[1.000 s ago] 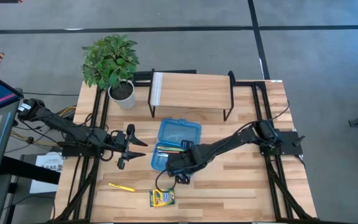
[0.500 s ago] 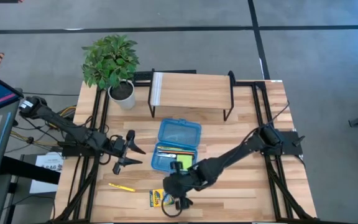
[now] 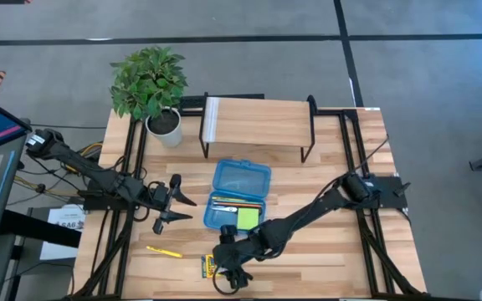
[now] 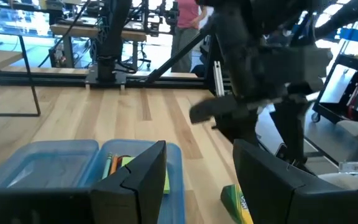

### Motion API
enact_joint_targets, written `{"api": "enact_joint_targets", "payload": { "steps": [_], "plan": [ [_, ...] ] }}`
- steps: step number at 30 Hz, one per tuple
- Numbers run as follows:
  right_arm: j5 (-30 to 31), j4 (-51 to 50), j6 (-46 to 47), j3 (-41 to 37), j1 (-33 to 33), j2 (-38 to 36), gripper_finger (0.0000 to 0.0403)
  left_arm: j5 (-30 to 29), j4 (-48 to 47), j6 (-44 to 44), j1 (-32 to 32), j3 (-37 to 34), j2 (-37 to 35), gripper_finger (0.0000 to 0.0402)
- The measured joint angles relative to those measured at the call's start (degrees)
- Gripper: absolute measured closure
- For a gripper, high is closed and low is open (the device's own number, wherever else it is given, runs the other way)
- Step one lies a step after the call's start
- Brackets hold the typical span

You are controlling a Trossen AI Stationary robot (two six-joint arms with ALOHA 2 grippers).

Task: Pack school essentials
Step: Put the yellow crayon box into the blue supply box

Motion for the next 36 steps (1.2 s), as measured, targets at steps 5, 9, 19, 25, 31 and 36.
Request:
{"api": "enact_joint_targets", "payload": {
  "steps": [5,9,19,25,31,36],
  "plan": [
    [-0.02,0.68,0.20,-0.03,-0.14,2.84,0.0012,-0.06,-0.29,-0.13,0.00,-0.02,-0.02,0.0228],
    [0.00,0.69,1.92,0.02,-0.51,3.75,0.0011,-0.20,-0.49,-0.33,0.00,-0.02,0.00,0.0228],
    [-0.14,0.78,1.74,0.11,-0.66,6.65,0.0004,-0.50,-0.51,-0.39,0.00,-0.02,0.00,0.0228],
    [-0.14,0.66,2.31,0.00,0.18,8.20,0.0004,-0.69,-0.74,-0.43,0.00,-0.02,0.00,0.0228],
    [-0.11,-0.42,3.23,0.13,0.17,9.06,0.0004,-1.12,-0.99,-0.83,0.00,-0.02,0.00,0.0228],
    [1.40,-2.44,3.86,0.13,0.03,9.02,0.0003,-1.36,-1.23,-0.96,0.00,-0.02,0.00,0.0228]
  ]
}}
